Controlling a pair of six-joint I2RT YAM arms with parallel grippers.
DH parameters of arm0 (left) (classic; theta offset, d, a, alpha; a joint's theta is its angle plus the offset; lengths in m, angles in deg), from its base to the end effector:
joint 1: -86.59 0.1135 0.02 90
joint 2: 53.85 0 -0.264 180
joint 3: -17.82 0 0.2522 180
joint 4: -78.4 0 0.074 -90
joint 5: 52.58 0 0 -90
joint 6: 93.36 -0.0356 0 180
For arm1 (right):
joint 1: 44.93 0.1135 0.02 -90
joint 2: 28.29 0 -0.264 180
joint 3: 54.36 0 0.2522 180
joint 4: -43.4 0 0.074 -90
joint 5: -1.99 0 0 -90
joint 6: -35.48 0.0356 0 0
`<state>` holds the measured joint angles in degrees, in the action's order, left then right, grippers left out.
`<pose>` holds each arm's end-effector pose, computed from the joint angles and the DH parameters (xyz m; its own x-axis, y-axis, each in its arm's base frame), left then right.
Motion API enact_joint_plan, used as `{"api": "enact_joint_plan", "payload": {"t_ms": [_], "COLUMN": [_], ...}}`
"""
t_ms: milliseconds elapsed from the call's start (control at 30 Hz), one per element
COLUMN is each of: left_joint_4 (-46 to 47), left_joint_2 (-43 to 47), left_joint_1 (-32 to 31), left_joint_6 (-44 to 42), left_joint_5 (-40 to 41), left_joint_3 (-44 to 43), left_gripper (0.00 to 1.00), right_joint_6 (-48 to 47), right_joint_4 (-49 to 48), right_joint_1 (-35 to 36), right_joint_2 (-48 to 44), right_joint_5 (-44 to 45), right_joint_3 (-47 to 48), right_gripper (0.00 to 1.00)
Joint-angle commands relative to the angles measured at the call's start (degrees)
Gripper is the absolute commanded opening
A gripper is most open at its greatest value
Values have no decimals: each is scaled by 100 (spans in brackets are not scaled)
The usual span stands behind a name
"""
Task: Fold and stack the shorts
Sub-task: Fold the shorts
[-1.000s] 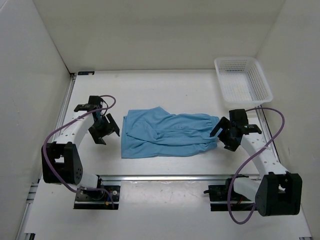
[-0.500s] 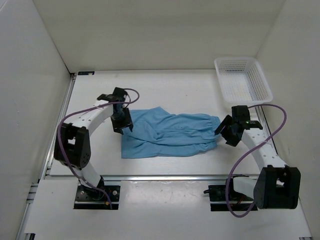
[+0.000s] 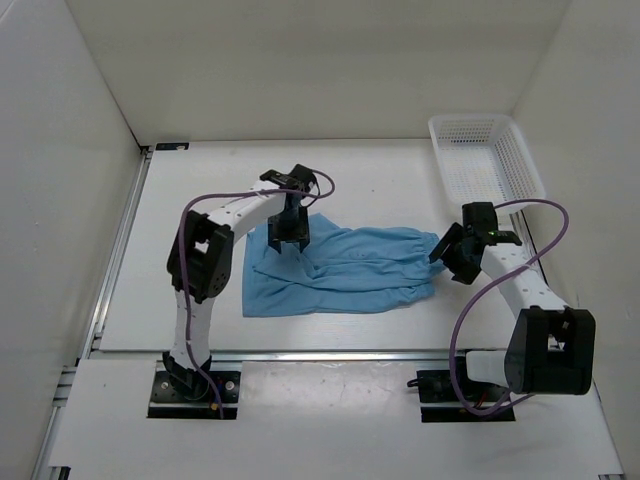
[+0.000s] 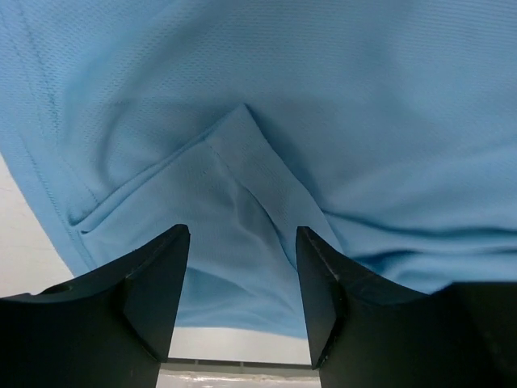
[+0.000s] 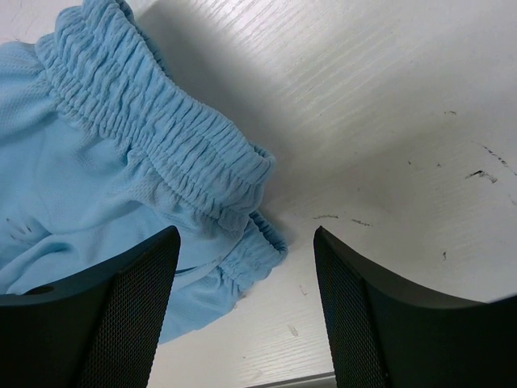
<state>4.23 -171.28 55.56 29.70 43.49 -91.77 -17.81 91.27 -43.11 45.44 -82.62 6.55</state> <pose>0.3504 -0.2064 0.2051 -0.9840 -0.0411 -0.1736 -0.0439 0.9990 0.0119 0.2455 0.0045 0.2155 -0.6901 0.5735 -0.4414 0.5325 0.8154 0.2270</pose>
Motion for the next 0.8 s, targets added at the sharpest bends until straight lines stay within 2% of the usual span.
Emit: {"api": "enact_joint_plan", "payload": {"t_ms": [0,133,233,267,333,367,433,567,667,767], "left_joint_4": [-314,-253,-191,-191,-191,-191,-243,-296,-297,-297], "left_joint_2": [-157,-464,-544,-597,-597,-597,-597,-361,-298,-298], "left_joint_1": [53,53,53,53,53,53,53,53,53,53], "left_joint_6": [122,175,175,175,175,175,175,227,227,227], "left_joint_5": [299,237,132,132,132,132,132,237,237,237], "left_joint_3": [-269,-322,-436,-436,-497,-498,-498,-445,-445,-392], "left_gripper": [68,65,58,48,37,22,10,10,16,10], "right_joint_6": [-111,-164,-164,-216,-217,-217,-217,-270,-270,-270], "right_joint_4": [-115,-168,-168,-168,-168,-168,-168,-282,-352,-466], "right_joint_1": [-51,-103,-103,-103,-103,-103,-103,-103,-103,-103], "right_joint_2": [27,80,80,80,80,80,80,202,369,519], "right_joint_5": [76,24,24,24,24,24,-81,-222,-293,-293], "right_joint_3": [224,224,224,224,224,224,224,329,399,452], "right_gripper": [72,72,72,72,72,72,72,72,72,69]}}
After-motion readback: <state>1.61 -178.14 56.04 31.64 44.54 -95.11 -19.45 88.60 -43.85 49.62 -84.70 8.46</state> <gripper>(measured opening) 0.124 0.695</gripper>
